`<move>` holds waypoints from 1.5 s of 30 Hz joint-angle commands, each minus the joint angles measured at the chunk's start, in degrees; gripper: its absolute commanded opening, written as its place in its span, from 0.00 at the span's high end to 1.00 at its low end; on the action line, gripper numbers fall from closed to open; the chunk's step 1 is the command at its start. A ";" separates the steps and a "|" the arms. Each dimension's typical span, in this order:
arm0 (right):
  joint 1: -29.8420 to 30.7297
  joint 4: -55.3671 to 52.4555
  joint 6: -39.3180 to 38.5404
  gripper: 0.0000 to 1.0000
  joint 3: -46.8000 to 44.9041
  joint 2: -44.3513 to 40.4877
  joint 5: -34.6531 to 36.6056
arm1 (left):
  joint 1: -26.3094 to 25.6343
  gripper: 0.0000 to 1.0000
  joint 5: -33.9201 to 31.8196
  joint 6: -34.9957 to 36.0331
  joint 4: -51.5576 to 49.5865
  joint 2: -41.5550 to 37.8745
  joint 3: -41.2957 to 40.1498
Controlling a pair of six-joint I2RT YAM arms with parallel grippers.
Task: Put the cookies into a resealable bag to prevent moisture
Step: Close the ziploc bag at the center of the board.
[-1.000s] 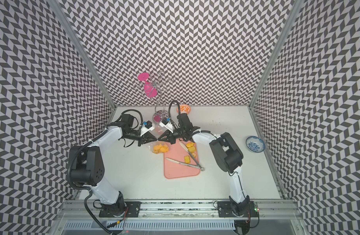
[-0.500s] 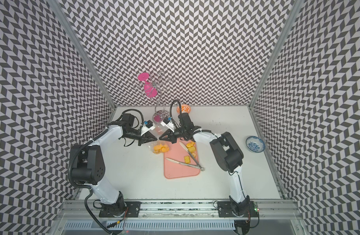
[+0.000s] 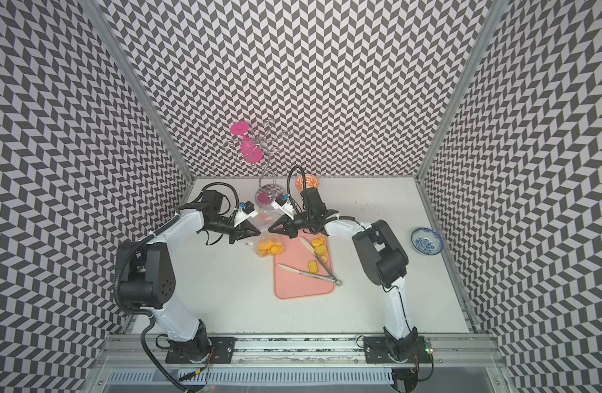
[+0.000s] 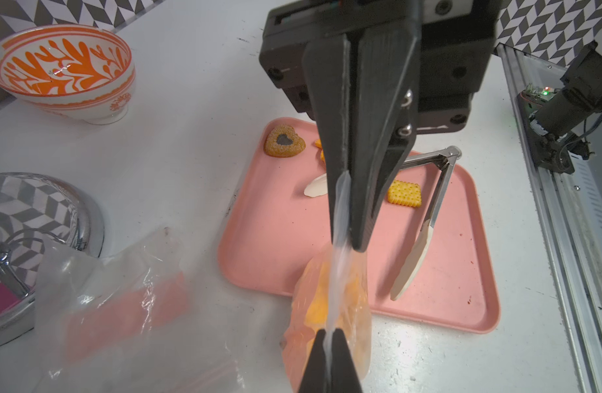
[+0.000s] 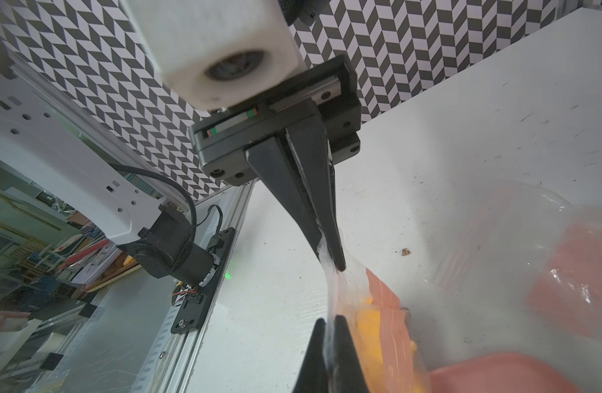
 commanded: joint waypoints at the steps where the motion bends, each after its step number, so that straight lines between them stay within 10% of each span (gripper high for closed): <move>1: -0.63 1.70 0.11 1.00 0.77 -0.13 -1.19 | 0.65 0.94 -1.16 0.43 -0.52 -0.35 -0.07; 4: -0.84 1.50 0.19 1.00 0.78 -0.04 -1.09 | 0.82 0.77 -2.57 -0.60 0.51 -0.60 -1.19; 7: -1.00 1.44 0.17 1.00 0.61 -0.08 -1.06 | 0.91 0.98 -2.98 -0.54 0.59 -0.74 -1.83; 12: -1.39 1.22 0.07 1.00 0.34 0.01 -0.71 | 1.60 1.00 -3.19 -0.50 0.59 -1.08 -1.74; 15: -1.63 1.09 0.08 1.00 0.25 -0.04 -0.69 | 2.18 0.78 -3.01 -1.40 1.77 -1.69 -2.00; 18: -1.72 0.84 0.00 1.00 0.25 0.05 -0.44 | 2.65 0.97 -2.74 -1.35 1.44 -1.69 -2.01; 22: -2.06 0.64 -0.25 1.00 -0.01 0.07 -0.34 | 3.19 1.00 -2.34 -1.07 1.07 -1.56 -1.94; 26: -2.32 0.52 -0.33 1.00 -0.18 0.09 -0.34 | 4.02 0.79 -2.83 -1.62 2.27 -2.08 -2.35; 30: -2.69 0.39 -0.36 1.00 -0.36 0.22 -0.08 | 4.77 1.00 -1.50 -1.16 2.28 -2.15 -2.87; 39: -3.18 0.21 -0.24 1.00 -0.43 0.40 0.32 | 6.66 0.84 1.51 -3.77 5.46 -2.19 -3.28; 45: -3.23 0.05 -0.19 1.00 -0.27 0.58 1.11 | 7.13 1.00 3.40 -2.39 4.29 -1.75 -3.08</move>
